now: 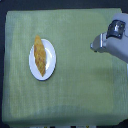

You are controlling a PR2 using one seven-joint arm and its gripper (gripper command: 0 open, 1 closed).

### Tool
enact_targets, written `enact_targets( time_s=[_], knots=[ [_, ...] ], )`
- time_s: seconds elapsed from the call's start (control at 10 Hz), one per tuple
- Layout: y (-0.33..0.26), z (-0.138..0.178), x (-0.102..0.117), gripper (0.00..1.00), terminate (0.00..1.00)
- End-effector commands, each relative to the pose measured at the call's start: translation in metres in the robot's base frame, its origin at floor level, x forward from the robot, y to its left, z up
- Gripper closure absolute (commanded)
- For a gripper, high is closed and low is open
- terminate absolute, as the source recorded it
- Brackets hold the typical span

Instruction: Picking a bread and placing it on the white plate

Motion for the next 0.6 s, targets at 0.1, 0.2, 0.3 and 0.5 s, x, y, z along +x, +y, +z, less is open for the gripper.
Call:
enact_targets(
  time_s=[0.1,0.2,0.3,0.5],
  knots=[
    [0.0003,0.002,0.0259,0.0,0.0],
    [0.0035,0.002,0.0281,0.0,0.0],
    [0.0037,0.0024,0.0289,0.0,0.0],
    [0.0056,0.0004,0.0315,0.0,1.0]
  ],
)
